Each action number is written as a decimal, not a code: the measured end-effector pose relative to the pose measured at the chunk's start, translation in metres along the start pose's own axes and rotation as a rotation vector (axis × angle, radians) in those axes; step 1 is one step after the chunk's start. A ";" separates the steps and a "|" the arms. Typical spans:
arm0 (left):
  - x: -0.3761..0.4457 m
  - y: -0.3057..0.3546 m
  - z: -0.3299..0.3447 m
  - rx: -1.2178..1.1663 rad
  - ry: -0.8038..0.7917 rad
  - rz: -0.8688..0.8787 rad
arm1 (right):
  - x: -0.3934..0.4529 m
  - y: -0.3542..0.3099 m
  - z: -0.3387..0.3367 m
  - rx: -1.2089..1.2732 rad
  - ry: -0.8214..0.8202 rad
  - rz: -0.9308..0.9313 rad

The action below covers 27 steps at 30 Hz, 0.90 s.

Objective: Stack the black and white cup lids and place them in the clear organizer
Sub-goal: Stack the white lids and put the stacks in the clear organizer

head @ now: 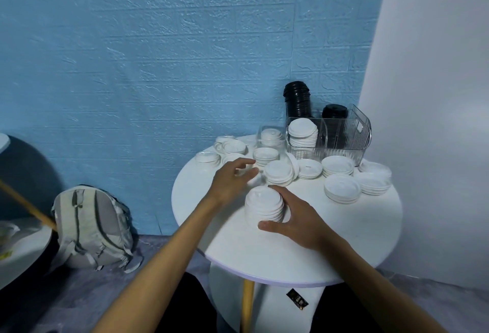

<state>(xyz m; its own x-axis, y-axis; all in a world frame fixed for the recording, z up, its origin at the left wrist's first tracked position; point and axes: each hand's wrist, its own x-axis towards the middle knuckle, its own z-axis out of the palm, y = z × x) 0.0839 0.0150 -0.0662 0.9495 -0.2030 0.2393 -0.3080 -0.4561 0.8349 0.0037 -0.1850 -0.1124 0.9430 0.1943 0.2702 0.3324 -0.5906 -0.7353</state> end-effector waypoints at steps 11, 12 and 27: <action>0.030 -0.021 0.015 0.432 -0.146 0.046 | -0.001 -0.001 -0.001 0.037 0.000 0.002; 0.029 -0.023 0.015 0.420 -0.135 0.053 | -0.001 -0.001 -0.001 0.035 -0.001 0.003; 0.012 -0.002 -0.015 -0.004 0.113 0.030 | -0.002 0.001 0.000 0.002 0.002 0.030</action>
<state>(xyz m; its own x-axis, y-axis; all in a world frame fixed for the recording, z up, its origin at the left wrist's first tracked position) 0.0970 0.0265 -0.0579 0.9407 -0.1172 0.3183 -0.3361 -0.4481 0.8284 0.0024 -0.1858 -0.1138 0.9526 0.1751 0.2489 0.3038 -0.5946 -0.7444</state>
